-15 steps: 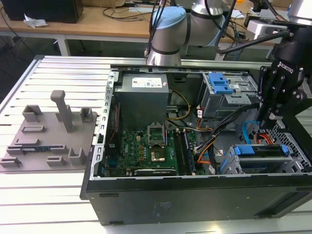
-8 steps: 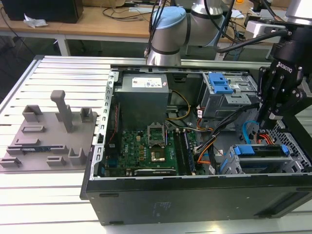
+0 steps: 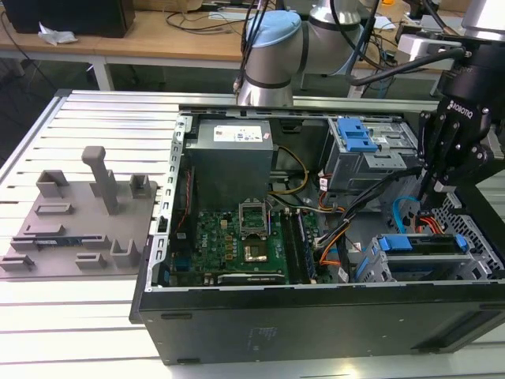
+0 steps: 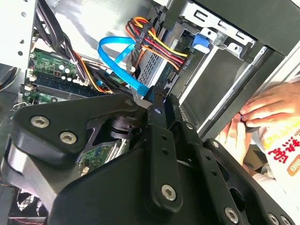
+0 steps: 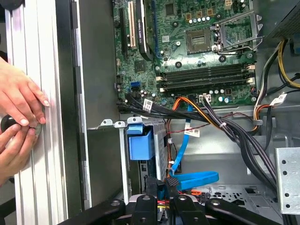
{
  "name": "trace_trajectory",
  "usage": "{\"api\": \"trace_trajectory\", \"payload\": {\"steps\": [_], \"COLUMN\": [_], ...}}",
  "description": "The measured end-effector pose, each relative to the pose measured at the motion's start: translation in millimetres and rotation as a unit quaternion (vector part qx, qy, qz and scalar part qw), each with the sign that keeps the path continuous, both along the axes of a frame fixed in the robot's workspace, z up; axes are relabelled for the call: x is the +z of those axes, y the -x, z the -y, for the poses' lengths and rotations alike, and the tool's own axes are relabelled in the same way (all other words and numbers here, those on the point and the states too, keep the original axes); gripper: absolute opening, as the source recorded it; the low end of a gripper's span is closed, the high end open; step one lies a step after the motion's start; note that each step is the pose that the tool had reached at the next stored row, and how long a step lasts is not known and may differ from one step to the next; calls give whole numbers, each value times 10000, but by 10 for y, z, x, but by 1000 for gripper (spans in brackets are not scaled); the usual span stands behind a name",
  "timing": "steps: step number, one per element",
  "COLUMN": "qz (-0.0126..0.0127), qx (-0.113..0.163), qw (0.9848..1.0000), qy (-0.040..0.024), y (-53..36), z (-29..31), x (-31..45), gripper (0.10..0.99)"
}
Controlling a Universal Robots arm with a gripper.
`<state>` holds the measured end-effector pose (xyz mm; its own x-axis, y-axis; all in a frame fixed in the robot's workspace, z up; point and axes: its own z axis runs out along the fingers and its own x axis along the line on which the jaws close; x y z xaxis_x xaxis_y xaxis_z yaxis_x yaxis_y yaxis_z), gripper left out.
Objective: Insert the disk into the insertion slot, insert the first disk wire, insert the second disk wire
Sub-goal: 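Insert the second disk wire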
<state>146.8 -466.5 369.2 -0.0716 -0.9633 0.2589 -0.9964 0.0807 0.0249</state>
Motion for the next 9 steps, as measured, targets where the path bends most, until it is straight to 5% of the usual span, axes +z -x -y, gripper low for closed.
{"api": "trace_trajectory", "payload": {"steps": [9], "qz": [0], "qx": [0], "qw": [10000], "qy": [25], "y": [-4], "z": [0], "x": [-51], "gripper": [161]}}
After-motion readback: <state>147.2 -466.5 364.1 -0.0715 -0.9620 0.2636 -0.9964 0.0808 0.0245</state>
